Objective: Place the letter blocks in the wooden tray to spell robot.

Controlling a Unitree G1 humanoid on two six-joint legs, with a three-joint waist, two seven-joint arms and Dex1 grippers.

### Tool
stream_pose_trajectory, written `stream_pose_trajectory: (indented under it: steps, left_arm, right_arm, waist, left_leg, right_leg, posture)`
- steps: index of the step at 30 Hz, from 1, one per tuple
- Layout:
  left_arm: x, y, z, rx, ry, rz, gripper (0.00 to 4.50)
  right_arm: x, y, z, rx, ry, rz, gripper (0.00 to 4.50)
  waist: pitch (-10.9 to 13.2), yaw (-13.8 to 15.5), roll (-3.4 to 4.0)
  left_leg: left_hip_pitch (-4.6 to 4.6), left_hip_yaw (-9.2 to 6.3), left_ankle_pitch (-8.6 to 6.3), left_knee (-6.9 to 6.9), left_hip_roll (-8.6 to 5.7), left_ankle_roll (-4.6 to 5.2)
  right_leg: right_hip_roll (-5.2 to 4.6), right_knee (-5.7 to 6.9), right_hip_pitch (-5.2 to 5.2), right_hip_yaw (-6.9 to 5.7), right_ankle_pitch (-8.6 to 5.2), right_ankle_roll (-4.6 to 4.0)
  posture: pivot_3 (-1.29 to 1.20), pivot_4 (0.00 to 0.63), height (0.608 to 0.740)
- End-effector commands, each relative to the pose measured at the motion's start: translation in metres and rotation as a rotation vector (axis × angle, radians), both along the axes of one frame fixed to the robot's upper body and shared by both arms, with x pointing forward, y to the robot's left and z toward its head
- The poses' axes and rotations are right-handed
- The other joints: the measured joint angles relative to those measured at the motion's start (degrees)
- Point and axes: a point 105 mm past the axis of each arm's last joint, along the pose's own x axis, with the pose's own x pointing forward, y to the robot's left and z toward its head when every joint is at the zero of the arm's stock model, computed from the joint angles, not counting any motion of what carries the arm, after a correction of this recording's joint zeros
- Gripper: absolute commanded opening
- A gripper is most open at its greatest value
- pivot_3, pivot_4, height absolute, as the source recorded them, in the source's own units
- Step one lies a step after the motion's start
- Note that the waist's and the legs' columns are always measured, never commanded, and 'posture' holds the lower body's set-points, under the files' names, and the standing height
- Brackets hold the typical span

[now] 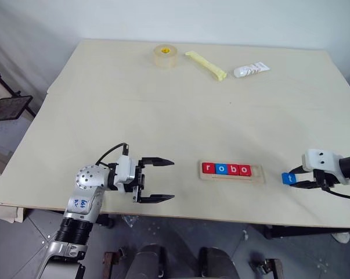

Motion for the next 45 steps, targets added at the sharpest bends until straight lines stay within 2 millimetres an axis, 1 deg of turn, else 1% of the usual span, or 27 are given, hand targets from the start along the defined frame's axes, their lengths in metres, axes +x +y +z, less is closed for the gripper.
stream_pose_trajectory:
  steps: [1, 4, 5, 8, 11, 14, 20, 23, 27, 38, 41, 45]
  left_arm:
    - [-0.001, -0.004, 0.003, 0.005, -0.026, -0.019, 4.50]
    - [0.001, -0.006, 0.002, 0.007, -0.028, -0.027, 4.50]
    - [0.003, -0.007, 0.002, 0.008, -0.028, -0.031, 4.50]
    - [0.008, -0.013, 0.001, 0.010, -0.032, -0.047, 4.50]
    - [0.011, -0.016, 0.000, 0.005, -0.036, -0.058, 4.50]
    - [0.014, -0.019, 0.000, 0.002, -0.040, -0.067, 4.50]
    - [0.016, -0.022, -0.002, -0.003, -0.045, -0.071, 4.50]
    - [0.014, -0.022, -0.003, -0.008, -0.047, -0.066, 4.50]
    - [0.013, -0.021, -0.005, -0.012, -0.048, -0.054, 4.50]
    - [0.012, -0.022, -0.006, -0.019, -0.051, -0.031, 4.50]
    - [0.013, -0.022, -0.006, -0.021, -0.051, -0.027, 4.50]
    - [0.014, -0.024, -0.006, -0.023, -0.053, -0.023, 4.50]
  right_arm:
    - [0.008, 0.003, 0.009, 0.059, -0.039, -0.048, 1.46]
    - [0.010, 0.007, 0.019, 0.086, -0.057, -0.061, 1.46]
    - [0.011, 0.011, 0.025, 0.112, -0.068, -0.069, 1.46]
    - [0.014, 0.035, 0.048, 0.191, -0.083, -0.056, 1.46]
    - [0.014, 0.052, 0.057, 0.220, -0.081, -0.059, 1.46]
    - [0.012, 0.061, 0.053, 0.145, -0.051, -0.042, 1.46]
    - [0.011, 0.066, 0.045, 0.054, -0.006, -0.010, 1.46]
    - [0.014, 0.069, 0.038, 0.014, 0.018, 0.016, 1.46]
    - [0.016, 0.073, 0.031, 0.005, 0.036, 0.033, 1.46]
    - [0.021, 0.083, 0.024, -0.015, 0.056, 0.071, 1.46]
    - [0.021, 0.088, 0.024, -0.002, 0.058, 0.081, 1.46]
    - [0.021, 0.091, 0.024, 0.010, 0.059, 0.088, 1.46]
  waist:
    - [0.0, 0.0, 0.00]
    - [0.0, -0.1, 0.01]
    - [0.0, 0.0, 0.02]
    - [0.0, 0.0, 0.08]
    - [0.0, 0.1, 0.07]
    - [0.0, 0.3, 0.07]
    - [0.0, 0.2, 0.06]
    - [0.0, 0.1, 0.07]
    - [0.0, 0.1, 0.06]
    - [0.0, 0.1, 0.06]
    - [0.0, 0.1, 0.06]
    - [0.0, 0.1, 0.06]
  left_leg:
    - [0.00, 0.00, 0.00, 0.00, 0.01, 0.00]
    - [-0.01, 0.01, 0.00, 0.00, 0.02, -0.01]
    - [-0.01, 0.01, 0.00, 0.00, 0.01, -0.02]
    - [-0.06, 0.03, 0.00, 0.00, 0.01, -0.02]
    - [-0.05, 0.01, 0.00, 0.00, 0.01, -0.02]
    - [-0.07, -0.03, -0.01, -0.01, -0.01, -0.03]
    - [-0.13, -0.12, -0.02, -0.01, -0.07, -0.02]
    - [-0.13, -0.10, -0.01, -0.01, -0.05, -0.03]
    - [-0.13, -0.10, -0.01, -0.01, -0.03, -0.03]
    - [-0.13, -0.12, -0.01, -0.01, -0.04, -0.03]
    - [-0.13, -0.11, -0.01, -0.01, -0.04, -0.03]
    - [-0.13, -0.11, -0.01, -0.01, -0.04, -0.03]
  right_leg:
    - [0.01, 0.00, 0.00, -0.01, 0.00, 0.00]
    - [0.01, 0.01, -0.03, 0.00, 0.00, 0.00]
    - [0.01, 0.01, -0.04, 0.01, 0.00, 0.00]
    - [0.01, 0.02, -0.10, 0.02, 0.00, 0.00]
    - [0.01, 0.06, -0.11, 0.00, 0.00, 0.00]
    - [0.01, 0.06, -0.11, -0.01, 0.00, 0.00]
    - [-0.02, 0.05, -0.13, -0.05, 0.00, 0.00]
    - [0.00, 0.05, -0.15, -0.05, 0.00, 0.00]
    - [0.00, 0.06, -0.16, -0.05, 0.00, 0.00]
    - [0.00, 0.07, -0.15, -0.07, 0.00, 0.00]
    - [0.00, 0.06, -0.15, -0.07, 0.00, 0.00]
    - [0.00, 0.07, -0.15, -0.07, 0.00, 0.00]
  posture:
    - [0.00, 0.150, 0.740]
    - [0.00, 0.150, 0.740]
    - [0.00, 0.150, 0.740]
    - [0.00, 0.150, 0.740]
    - [0.00, 0.150, 0.740]
    - [0.00, 0.150, 0.740]
    - [0.00, 0.150, 0.740]
    - [0.00, 0.150, 0.740]
    - [0.00, 0.150, 0.740]
    - [0.00, 0.150, 0.740]
    - [0.00, 0.150, 0.740]
    - [0.00, 0.150, 0.740]
